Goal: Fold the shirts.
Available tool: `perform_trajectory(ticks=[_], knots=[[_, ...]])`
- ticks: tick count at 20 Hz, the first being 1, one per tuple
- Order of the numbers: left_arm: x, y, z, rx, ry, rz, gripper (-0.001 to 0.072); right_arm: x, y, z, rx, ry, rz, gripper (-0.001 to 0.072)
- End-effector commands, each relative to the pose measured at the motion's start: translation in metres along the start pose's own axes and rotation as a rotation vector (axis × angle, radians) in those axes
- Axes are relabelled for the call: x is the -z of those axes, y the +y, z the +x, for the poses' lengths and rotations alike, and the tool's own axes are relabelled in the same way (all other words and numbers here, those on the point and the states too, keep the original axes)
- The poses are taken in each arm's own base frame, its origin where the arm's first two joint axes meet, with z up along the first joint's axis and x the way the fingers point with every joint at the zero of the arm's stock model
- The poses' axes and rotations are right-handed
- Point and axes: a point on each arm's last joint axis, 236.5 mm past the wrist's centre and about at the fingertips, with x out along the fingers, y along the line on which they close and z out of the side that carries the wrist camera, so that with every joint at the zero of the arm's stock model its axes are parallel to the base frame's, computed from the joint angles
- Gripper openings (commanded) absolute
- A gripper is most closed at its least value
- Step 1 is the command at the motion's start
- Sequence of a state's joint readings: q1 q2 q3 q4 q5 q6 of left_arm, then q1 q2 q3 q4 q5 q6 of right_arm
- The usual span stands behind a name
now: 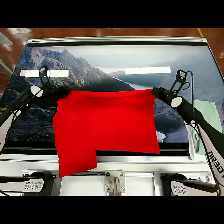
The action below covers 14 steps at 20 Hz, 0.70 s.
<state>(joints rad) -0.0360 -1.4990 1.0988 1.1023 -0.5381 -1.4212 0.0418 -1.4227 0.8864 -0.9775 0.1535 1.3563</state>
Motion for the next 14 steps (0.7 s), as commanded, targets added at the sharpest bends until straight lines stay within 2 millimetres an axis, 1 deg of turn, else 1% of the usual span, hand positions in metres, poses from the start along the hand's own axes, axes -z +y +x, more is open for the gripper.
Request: perform_trajectory(ticks=[1, 2, 4, 6, 8, 9, 11, 13, 14], knots=[[0.051, 0.025, -0.007, -0.089, 0.245, 0.152, 0.0052, 0.016, -0.003, -0.008, -0.005, 0.095, -0.041, 0.0059], [0.059, 0.031, -0.014, -0.111, 0.298, 0.172, 0.0052, 0.022, -0.004, -0.015, -0.011, 0.137, -0.034, 0.0059], [0.066, 0.034, -0.026, -0.118, 0.359, 0.178, 0.0051, 0.044, -0.008, -0.03, -0.025, 0.26, -0.022, 0.0059], [0.065, 0.031, -0.035, -0.115, 0.376, 0.179, 0.0052, 0.073, -0.015, -0.041, -0.029, 0.399, -0.017, 0.0058], [0.064, 0.031, -0.04, -0.119, 0.379, 0.188, 0.0051, 0.102, -0.026, -0.049, 0.008, 0.528, -0.052, 0.0059], [0.068, 0.031, -0.041, -0.119, 0.397, 0.183, 0.0051, 0.115, -0.031, -0.051, 0.024, 0.58, -0.061, 0.0059], [0.085, 0.029, -0.041, -0.113, 0.465, 0.127, 0.0052, 0.126, -0.035, -0.049, 0.034, 0.618, -0.045, 0.006], [0.099, 0.021, -0.037, -0.085, 0.514, 0.106, 0.0059, 0.124, -0.035, -0.046, 0.041, 0.604, -0.014, 0.0062], [0.1, 0.015, -0.036, -0.066, 0.515, 0.09, 0.0133, 0.12, -0.032, -0.045, 0.033, 0.585, -0.003, 0.0131]])
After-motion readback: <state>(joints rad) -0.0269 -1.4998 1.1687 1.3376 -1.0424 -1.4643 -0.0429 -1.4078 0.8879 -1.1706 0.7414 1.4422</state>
